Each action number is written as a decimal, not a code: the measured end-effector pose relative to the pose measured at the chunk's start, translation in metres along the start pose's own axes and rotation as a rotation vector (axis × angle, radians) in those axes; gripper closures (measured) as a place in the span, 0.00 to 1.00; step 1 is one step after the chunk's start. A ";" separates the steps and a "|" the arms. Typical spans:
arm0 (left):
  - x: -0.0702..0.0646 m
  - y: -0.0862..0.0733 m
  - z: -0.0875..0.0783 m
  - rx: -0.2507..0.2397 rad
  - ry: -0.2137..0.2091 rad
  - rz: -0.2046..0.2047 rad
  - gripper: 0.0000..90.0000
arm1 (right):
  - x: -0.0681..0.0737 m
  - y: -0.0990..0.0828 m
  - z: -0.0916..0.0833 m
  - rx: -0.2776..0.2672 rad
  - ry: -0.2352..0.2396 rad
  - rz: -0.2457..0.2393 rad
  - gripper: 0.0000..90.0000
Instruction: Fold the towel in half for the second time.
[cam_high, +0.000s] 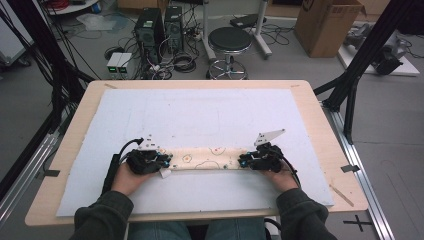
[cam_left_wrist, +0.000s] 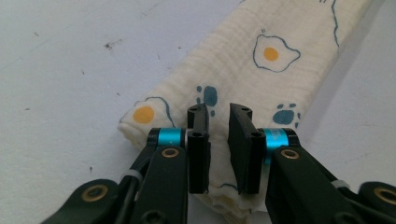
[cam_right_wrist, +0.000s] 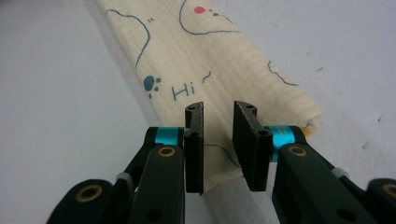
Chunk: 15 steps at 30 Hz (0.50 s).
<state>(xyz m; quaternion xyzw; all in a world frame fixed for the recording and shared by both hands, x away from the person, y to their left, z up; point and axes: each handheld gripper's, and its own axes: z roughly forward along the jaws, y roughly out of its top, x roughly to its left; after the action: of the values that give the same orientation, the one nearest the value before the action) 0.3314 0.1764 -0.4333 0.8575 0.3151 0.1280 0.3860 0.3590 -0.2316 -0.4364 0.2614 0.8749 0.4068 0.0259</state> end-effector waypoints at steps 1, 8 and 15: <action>0.000 0.000 -0.001 -0.013 -0.002 -0.009 0.82 | 0.001 0.000 0.000 -0.006 0.002 0.005 0.80; 0.009 0.003 -0.014 -0.113 0.001 -0.073 0.74 | -0.001 0.011 -0.009 -0.062 -0.008 0.010 0.75; 0.023 0.006 -0.020 -0.159 0.043 -0.141 0.72 | -0.006 0.024 -0.013 -0.087 -0.044 0.019 0.73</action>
<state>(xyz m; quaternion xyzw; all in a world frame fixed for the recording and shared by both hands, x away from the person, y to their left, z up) 0.3427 0.1999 -0.4162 0.7969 0.3720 0.1435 0.4539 0.3715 -0.2304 -0.4112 0.2772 0.8531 0.4389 0.0526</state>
